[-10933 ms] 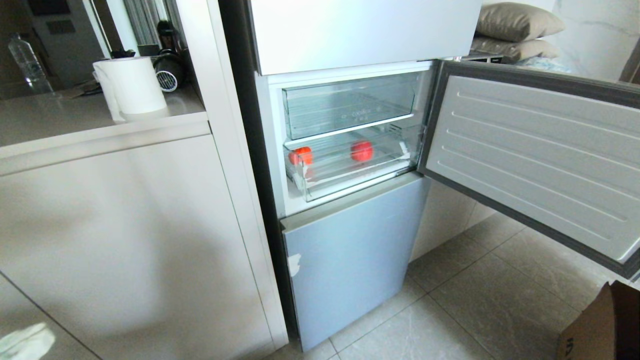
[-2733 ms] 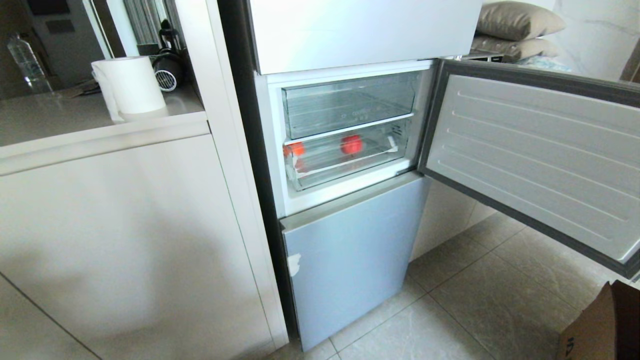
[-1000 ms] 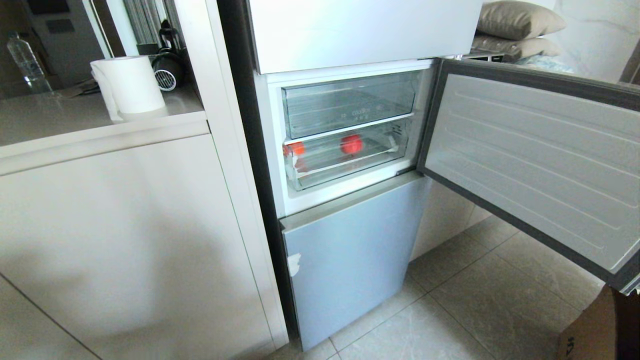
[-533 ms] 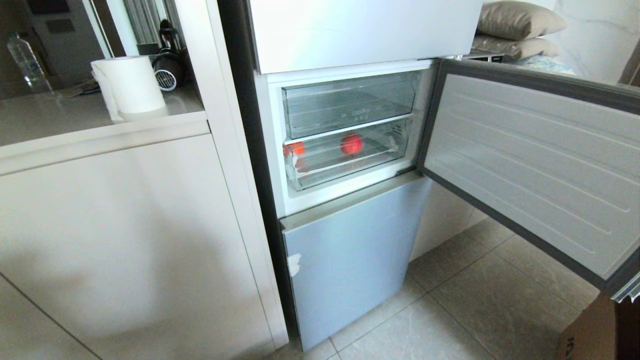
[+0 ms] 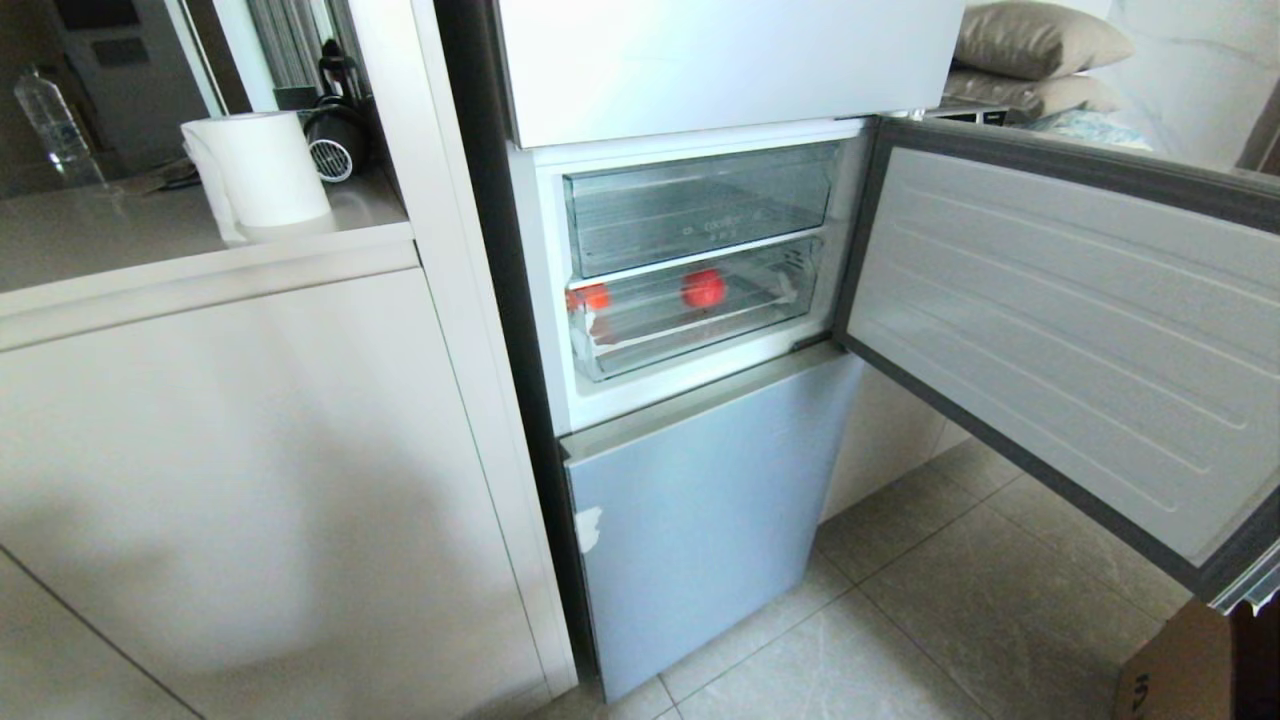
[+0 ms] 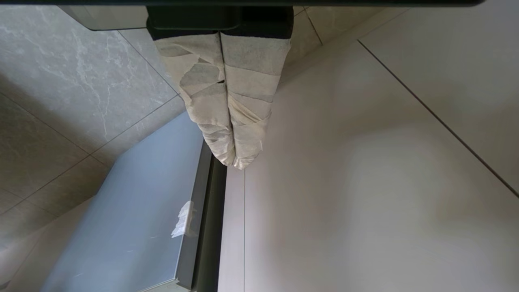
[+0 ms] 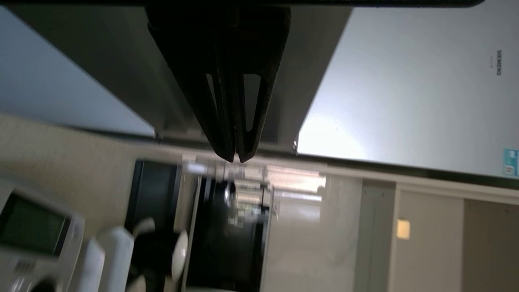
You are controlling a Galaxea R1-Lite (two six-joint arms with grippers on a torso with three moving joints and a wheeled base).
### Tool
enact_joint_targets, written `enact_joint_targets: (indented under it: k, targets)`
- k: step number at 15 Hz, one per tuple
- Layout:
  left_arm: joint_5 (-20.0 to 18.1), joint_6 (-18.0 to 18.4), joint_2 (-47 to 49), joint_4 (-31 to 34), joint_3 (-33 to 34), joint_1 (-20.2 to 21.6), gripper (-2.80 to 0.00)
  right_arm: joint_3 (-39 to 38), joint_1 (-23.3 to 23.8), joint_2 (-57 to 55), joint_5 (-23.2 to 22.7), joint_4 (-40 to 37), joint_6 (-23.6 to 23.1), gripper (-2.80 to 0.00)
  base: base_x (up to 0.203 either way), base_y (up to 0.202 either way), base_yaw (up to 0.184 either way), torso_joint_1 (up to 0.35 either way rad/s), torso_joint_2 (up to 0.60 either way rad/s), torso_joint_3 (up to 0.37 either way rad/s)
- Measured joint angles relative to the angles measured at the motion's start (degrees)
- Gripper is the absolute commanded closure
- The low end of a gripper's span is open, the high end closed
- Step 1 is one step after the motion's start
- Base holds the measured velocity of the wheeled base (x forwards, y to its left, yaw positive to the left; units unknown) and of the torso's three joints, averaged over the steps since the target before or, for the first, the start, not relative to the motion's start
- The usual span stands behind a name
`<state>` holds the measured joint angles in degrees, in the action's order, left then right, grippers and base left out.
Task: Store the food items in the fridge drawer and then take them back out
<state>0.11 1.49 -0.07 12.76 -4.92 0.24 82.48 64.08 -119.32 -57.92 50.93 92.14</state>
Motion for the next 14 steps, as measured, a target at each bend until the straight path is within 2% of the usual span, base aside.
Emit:
enact_joint_targets:
  k: [3, 7, 9, 14]
  targets:
    - [0.00, -0.01, 0.00, 0.00, 0.00, 0.00, 0.00, -3.13, -4.93, 0.12, -2.33, -0.06, 0.11, 0.00, 0.000, 0.000, 0.000, 0.000, 0.00, 0.000]
    - [-0.01, 0.00, 0.00, 0.00, 0.00, 0.00, 0.00, -9.64, -12.06, 2.89, -2.56, 0.00, -0.35, 0.00, 0.000, 0.000, 0.000, 0.000, 0.00, 0.000]
    - [0.00, -0.01, 0.00, 0.00, 0.00, 0.00, 0.00, -14.42, -15.28, 5.79, -2.90, -0.01, -2.15, 0.00, 0.000, 0.000, 0.000, 0.000, 0.00, 0.000]
    - [-0.01, -0.01, 0.00, 0.00, 0.00, 0.00, 0.00, -24.57, -20.18, 16.33, -6.16, -0.01, -4.27, 0.00, 0.000, 0.000, 0.000, 0.000, 0.00, 0.000]
